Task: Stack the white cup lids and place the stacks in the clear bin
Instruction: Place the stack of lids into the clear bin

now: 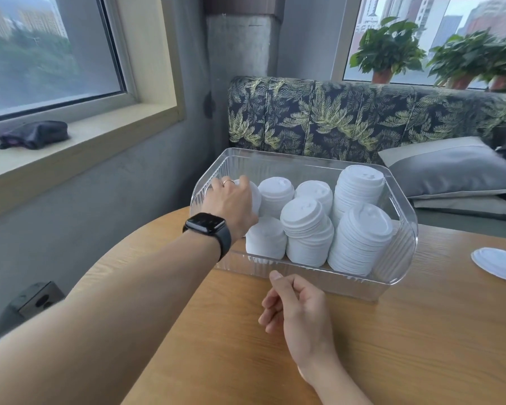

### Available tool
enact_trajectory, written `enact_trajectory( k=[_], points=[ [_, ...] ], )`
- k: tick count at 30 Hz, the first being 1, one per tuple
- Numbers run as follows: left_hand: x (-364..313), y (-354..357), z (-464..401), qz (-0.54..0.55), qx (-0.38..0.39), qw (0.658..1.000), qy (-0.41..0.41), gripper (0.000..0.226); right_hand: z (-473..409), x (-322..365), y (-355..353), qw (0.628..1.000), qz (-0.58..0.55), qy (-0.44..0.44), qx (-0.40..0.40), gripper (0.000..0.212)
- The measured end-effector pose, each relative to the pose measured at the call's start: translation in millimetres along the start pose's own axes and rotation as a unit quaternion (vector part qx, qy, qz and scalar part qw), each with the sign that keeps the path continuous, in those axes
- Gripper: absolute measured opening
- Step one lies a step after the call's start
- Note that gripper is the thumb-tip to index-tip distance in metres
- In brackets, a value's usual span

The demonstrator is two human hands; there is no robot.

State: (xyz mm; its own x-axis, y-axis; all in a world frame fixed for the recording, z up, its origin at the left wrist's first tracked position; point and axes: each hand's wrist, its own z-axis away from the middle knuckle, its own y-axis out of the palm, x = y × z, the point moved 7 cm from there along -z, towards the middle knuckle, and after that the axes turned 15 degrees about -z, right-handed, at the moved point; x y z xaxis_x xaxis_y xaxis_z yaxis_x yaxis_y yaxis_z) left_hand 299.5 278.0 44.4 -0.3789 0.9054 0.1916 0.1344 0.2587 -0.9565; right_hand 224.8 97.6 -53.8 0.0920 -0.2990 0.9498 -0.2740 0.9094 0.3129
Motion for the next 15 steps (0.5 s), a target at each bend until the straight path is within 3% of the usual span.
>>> enact_trajectory(
  k=[6, 10, 15],
  points=[
    [-2, -3, -5, -0.111, 0.019, 0.994, 0.013, 0.041, 1, 0, 0, 1.0, -0.005, 0.002, 0.002, 0.039],
    [-6, 9, -7, -0.177, 0.003, 0.984, 0.025, 0.066, 2, 0, 0, 1.0, -0.005, 0.002, 0.004, 0.04],
    [-4, 14, -16, -0.152, 0.001, 0.987, 0.06, 0.062, 3, 1, 2, 1.0, 0.001, 0.002, 0.011, 0.039]
  ],
)
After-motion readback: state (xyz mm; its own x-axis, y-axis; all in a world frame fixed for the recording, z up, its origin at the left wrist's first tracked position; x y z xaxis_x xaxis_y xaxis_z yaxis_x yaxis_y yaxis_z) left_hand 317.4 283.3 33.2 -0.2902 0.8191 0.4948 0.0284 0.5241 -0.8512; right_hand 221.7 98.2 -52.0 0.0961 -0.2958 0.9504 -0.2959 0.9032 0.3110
